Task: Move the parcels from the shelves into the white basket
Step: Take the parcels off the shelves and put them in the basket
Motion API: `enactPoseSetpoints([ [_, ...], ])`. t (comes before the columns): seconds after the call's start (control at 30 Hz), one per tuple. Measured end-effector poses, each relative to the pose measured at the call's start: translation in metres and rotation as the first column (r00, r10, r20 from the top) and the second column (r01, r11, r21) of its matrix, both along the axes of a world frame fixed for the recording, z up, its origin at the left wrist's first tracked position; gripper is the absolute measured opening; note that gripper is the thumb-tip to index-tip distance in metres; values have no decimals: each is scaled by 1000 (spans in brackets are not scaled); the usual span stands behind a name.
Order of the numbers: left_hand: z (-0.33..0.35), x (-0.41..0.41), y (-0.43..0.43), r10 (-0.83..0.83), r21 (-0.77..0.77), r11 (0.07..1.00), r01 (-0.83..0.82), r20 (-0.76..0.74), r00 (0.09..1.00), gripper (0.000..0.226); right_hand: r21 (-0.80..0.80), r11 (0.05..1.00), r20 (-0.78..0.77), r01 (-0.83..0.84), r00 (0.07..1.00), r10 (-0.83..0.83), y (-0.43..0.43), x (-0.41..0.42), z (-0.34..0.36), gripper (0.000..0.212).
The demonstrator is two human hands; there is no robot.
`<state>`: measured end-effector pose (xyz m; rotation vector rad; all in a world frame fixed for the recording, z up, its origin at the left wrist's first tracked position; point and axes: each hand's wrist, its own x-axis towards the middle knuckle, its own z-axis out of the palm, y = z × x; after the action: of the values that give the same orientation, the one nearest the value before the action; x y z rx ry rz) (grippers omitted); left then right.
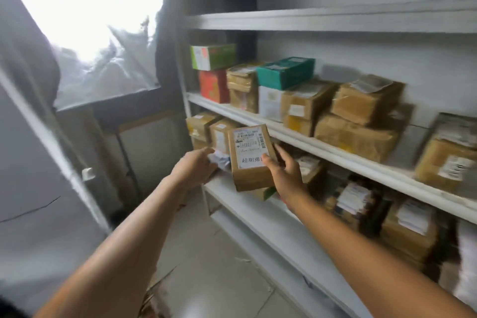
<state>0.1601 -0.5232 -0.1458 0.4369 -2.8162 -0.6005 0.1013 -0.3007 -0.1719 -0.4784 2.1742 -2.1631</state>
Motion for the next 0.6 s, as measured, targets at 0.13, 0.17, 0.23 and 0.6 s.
enactPoseSetpoints([
  [0.13, -6, 44, -61, 190, -1, 982, -190, 23, 981, 47, -29, 987, 4, -158, 987, 159, -71, 11, -5, 36],
  [0.17, -9, 57, -74, 237, 1, 972, -237, 32, 971, 47, -40, 980, 8, -195, 981, 196, -87, 15, -6, 31],
  [0.23, -14, 84, -94, 324, -19, 946, -324, 50, 945, 48, -46, 958, 12, -284, 959, 285, -116, 23, -7, 24],
  [0.6, -35, 243, -63, 808, -13, 579, -815, 146, 571, 50, -89, 547, 65, -832, 543, 837, -189, 91, -31, 44],
])
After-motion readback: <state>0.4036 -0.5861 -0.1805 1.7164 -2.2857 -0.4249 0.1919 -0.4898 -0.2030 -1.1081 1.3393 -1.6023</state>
